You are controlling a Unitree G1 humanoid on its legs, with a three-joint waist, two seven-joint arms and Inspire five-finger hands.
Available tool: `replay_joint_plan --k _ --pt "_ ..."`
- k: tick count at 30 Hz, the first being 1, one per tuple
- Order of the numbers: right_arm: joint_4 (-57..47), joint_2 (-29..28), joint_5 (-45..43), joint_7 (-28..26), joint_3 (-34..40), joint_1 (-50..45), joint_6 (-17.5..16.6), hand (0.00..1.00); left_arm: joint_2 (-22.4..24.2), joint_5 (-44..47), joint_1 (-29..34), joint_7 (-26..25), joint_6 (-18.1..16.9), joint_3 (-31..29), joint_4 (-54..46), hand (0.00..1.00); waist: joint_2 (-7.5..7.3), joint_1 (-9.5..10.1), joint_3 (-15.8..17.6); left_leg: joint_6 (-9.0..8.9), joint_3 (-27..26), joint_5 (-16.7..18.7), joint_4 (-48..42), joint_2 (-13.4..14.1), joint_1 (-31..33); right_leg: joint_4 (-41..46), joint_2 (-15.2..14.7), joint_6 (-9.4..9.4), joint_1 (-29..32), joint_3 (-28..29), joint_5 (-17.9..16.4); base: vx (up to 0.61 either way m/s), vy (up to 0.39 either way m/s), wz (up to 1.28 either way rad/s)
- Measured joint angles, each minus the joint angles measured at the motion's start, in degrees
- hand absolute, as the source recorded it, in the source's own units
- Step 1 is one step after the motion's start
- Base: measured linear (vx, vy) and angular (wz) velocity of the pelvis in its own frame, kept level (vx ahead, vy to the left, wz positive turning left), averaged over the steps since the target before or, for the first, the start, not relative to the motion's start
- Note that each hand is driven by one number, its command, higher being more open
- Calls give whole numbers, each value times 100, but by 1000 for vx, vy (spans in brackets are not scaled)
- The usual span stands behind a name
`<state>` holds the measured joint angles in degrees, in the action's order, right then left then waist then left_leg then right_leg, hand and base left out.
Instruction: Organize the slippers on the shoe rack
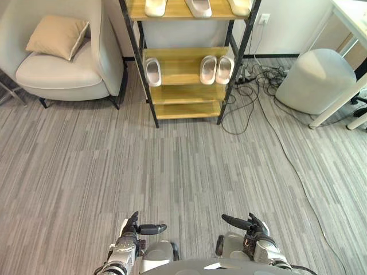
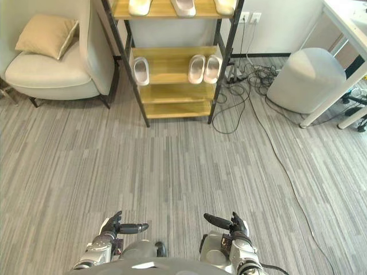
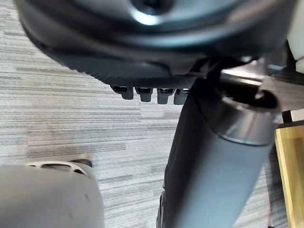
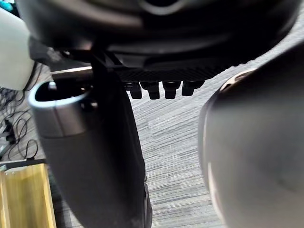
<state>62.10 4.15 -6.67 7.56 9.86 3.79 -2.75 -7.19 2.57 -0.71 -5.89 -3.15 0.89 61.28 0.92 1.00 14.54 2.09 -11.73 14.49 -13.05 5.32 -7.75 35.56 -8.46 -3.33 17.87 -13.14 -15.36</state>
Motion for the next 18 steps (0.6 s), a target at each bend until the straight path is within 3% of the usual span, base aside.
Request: replay_joint_plan --k 2,3,4,6,7,8,9,11,12,14,16,17,18 --pt "-60 18 2 4 -3 -17 -11 100 4 3 41 9 0 -5 10 100 -35 -64 -31 -246 54 46 192 79 -260 -1354 177 -29 160 159 674 449 -176 34" --pt "-46 13 -5 1 -1 -61 -3 100 -1 0 62 8 0 -12 37 100 -114 -99 -80 -459 168 160 214 44 -377 -1594 192 47 138 249 1501 535 -284 33" --pt "-37 124 -1 2 7 -35 0 100 117 -7 21 3 -4 -58 143 100 48 -100 -102 -619 293 256 176 265 -571 -1135 314 330 164 241 1575 521 -291 26" --pt "-34 207 11 1 17 -31 -42 100 310 -90 44 5 -10 -136 182 100 300 -110 -228 -651 498 238 -564 530 -276 -980 510 438 137 140 1074 516 -300 8" --pt "-19 220 11 2 29 -33 -43 100 359 -90 38 6 -8 -153 188 100 357 -120 -233 -712 584 200 -935 602 -96 -995 548 468 76 96 1008 498 -285 16" --pt "0 240 -37 -6 76 -68 8 100 478 -79 29 19 -1 -307 169 100 453 -141 -217 -741 812 -157 -2191 799 431 -1125 667 531 -223 -13 836 471 -266 27" --pt "1 187 -42 11 93 -120 16 100 506 -83 14 24 -5 -395 113 100 483 -133 -163 -768 808 -469 -3325 1057 875 -1354 785 593 -641 -99 760 459 -256 26" --pt "-19 134 -43 21 68 -255 10 100 471 -86 24 10 -37 -453 -50 100 414 -72 -106 -743 544 -289 -4569 1307 1399 -1727 905 692 -1338 -120 627 429 -202 12" --pt "-23 98 -47 23 71 -286 11 100 432 -86 29 9 -60 -451 -125 100 358 -55 -92 -684 404 -217 -4720 1286 1639 -1926 908 724 -1638 -121 551 472 -184 8" --pt "-19 64 -67 30 112 -340 11 100 423 -84 8 5 -80 -451 -191 100 323 -11 -87 -662 137 -63 -4465 1189 2070 -2275 910 657 -2016 -124 588 396 -95 2" --pt "55 44 -126 47 173 -332 29 100 428 -83 -62 13 -91 -447 -260 100 292 51 -64 -667 -95 23 -3426 893 2461 -2644 881 614 -2358 -107 613 449 24 -8" --pt "73 -8 -138 58 246 -304 33 100 426 -86 -106 12 -123 -442 -290 100 205 102 -9 -668 -112 -117 -1870 405 2496 -2901 753 552 -2637 -52 592 409 103 -21" --pt "78 -5 -138 63 255 -300 32 100 427 -85 -108 13 -132 -440 -298 100 190 126 -2 -672 -72 -366 -1171 223 2477 -2983 716 493 -2741 -15 556 517 175 -31"
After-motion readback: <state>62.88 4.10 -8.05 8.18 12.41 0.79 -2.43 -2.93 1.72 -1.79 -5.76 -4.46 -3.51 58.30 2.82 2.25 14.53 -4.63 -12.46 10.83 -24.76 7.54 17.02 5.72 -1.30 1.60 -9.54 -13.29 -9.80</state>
